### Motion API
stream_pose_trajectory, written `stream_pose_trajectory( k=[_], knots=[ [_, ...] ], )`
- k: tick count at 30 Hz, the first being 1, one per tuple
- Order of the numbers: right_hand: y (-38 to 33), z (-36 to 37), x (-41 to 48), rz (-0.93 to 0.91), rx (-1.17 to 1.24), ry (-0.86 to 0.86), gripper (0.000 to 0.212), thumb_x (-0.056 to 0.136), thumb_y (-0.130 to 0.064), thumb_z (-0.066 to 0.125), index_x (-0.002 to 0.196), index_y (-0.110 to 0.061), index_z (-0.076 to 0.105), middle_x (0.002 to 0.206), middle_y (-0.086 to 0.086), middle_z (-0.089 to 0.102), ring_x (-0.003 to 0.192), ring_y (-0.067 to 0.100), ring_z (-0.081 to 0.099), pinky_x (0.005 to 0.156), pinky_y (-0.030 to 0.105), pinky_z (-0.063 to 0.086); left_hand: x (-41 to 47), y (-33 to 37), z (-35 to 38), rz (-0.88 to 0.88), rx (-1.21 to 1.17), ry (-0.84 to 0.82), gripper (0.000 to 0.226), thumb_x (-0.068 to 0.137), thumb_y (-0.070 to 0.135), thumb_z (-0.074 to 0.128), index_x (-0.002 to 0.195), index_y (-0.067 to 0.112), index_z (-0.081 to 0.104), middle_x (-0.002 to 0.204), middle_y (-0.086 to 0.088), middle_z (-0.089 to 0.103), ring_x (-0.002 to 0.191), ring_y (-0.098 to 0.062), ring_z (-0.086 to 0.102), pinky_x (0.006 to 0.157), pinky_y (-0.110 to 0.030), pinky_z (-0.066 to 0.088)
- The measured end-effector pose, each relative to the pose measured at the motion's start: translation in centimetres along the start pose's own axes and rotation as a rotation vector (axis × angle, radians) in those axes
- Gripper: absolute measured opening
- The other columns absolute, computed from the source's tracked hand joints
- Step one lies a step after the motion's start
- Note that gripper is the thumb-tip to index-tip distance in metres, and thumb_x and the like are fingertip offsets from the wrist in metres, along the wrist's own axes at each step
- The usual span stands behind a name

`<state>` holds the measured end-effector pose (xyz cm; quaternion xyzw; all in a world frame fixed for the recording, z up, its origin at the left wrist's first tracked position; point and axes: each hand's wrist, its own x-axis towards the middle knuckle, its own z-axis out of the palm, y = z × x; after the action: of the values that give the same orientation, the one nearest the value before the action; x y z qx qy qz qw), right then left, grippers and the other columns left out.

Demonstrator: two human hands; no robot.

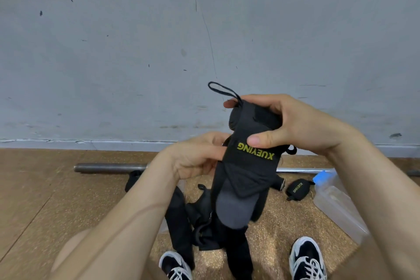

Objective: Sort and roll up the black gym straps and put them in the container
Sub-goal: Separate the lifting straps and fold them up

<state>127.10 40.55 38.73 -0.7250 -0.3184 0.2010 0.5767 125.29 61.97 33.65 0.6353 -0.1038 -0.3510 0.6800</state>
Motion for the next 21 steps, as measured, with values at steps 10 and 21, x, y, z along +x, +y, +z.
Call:
stream_pose_trajectory(
  k=[10, 21],
  knots=[
    [-0.3, 2.9, 0.3, 0.087, -0.493, -0.103, 0.046, 0.079, -0.010, 0.080, 0.121, -0.023, 0.067, 0.103, -0.011, 0.072, 0.094, 0.002, 0.066, 0.083, 0.021, 0.053, 1.2, 0.8, 2.7, -0.271, 1.176, 0.370, 0.029, 0.099, 0.016, 0.050, 0.070, 0.016, 0.049, 0.068, 0.004, 0.046, 0.062, -0.005, 0.041, 0.054, -0.018, 0.033],
    [0.7, 0.8, 0.7, 0.274, 0.426, 0.293, 0.026, 0.068, -0.019, 0.076, 0.090, -0.008, 0.069, 0.075, 0.007, 0.070, 0.062, 0.018, 0.067, 0.057, 0.027, 0.052, 0.9, -1.0, -0.5, 0.166, 0.257, 0.474, 0.019, 0.089, -0.011, 0.059, 0.092, 0.006, 0.067, 0.073, -0.005, 0.075, 0.065, -0.012, 0.069, 0.061, -0.022, 0.054]
  ],
)
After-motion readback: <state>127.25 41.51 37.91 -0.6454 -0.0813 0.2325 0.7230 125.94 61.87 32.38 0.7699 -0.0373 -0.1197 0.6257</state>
